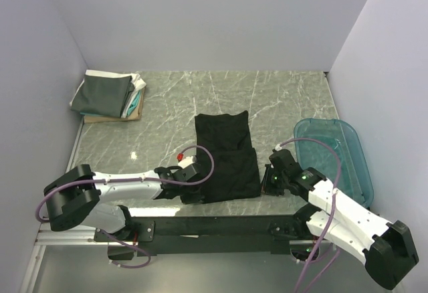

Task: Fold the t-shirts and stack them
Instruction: Fold the tshirt

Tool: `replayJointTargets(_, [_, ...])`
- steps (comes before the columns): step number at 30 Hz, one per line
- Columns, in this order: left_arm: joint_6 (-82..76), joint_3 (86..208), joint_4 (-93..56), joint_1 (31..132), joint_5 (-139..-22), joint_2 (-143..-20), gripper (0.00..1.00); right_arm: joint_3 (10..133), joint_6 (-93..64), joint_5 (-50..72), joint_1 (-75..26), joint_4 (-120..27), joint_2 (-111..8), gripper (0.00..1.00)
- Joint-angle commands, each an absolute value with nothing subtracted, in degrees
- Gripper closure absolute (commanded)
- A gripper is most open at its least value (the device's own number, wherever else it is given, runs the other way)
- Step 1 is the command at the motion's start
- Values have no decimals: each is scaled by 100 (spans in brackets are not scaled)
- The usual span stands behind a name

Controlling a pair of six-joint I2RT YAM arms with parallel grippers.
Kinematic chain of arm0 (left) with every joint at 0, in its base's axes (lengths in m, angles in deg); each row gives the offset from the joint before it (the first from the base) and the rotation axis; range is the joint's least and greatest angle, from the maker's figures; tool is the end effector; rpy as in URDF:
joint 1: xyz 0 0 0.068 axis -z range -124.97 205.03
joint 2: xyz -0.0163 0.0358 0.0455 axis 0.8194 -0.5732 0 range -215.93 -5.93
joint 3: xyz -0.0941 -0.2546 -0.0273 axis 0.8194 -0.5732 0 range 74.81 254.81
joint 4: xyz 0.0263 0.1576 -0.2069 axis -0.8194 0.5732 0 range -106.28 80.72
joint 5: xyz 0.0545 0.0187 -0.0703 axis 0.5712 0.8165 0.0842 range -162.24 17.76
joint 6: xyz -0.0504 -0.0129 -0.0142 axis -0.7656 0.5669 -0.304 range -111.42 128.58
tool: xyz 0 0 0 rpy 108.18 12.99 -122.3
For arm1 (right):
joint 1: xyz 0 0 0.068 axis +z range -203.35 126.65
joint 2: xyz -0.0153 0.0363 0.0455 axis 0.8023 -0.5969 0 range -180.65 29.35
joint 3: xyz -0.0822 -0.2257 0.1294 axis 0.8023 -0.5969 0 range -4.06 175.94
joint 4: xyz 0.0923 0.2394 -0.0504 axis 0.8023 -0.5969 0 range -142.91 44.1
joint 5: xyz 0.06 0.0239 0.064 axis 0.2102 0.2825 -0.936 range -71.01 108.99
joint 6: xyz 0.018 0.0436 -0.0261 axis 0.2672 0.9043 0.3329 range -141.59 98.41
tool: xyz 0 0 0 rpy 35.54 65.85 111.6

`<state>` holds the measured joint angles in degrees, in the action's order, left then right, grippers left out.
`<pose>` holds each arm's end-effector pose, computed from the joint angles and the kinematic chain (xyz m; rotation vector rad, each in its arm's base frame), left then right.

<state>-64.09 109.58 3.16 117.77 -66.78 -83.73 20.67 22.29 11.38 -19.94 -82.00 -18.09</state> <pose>0.1104 -0.2071 0.1512 -0.2761 2.8009 -0.5867 0.1202 0.0851 0.1753 0.1986 2.7244 0.6181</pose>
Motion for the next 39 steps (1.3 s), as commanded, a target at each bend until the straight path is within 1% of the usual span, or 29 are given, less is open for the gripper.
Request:
replayJointTargets(1, [-6332, 10988, 1183, 11787, -6160, -8301, 99, 2081, 2271, 1135, -1969, -8220, -1636, 100])
replayJointTargets(6, [-6218, 11032, 1632, 12067, -6317, -7766, 99, 2020, 2393, 749, -1890, -8554, -1171, 100])
replayJointTargets(9, [-6200, 11049, 1964, 12077, -6424, -7178, 99, 1756, 2586, 442, -1837, -8449, -740, 100])
replayJointTargets(12, [-6104, 11303, 2185, 12077, -6223, -6904, 99, 1966, 2544, 536, -1837, -8449, -519, 100])
replayJointTargets(13, [-6069, 11383, 2203, 12077, -6161, -6790, 99, 2097, 2500, 737, -1846, -8527, -519, 100])
replayJointTargets(19, [-5875, 12209, 2414, 11849, -5327, -6824, 99, 3073, 2060, 1345, -1854, -8651, -1010, 100])
replayJointTargets(22, [-5551, 12447, 2231, 11472, -5273, -6824, 99, 3565, 1814, 1670, -1907, -8634, -1397, 100])
replayJointTargets(26, [-4770, 12649, 1477, 10735, -5456, -6895, 99, 4101, 1498, 1873, -2170, -8424, -1933, 100])
replayJointTargets(29, [-4418, 12956, 1317, 10242, -5579, -7044, 99, 4304, 1331, 1689, -2521, -8133, -2187, 100])
replayJointTargets(34, [-3960, 13352, 834, 9705, -5870, -7474, 99, 4673, 1155, 1417, -3004, -7799, -2645, 100])
replayJointTargets(39, [-3643, 13949, 797, 9230, -6098, -8132, 99, 5165, 953, 1258, -3304, -7684, -3128, 100])
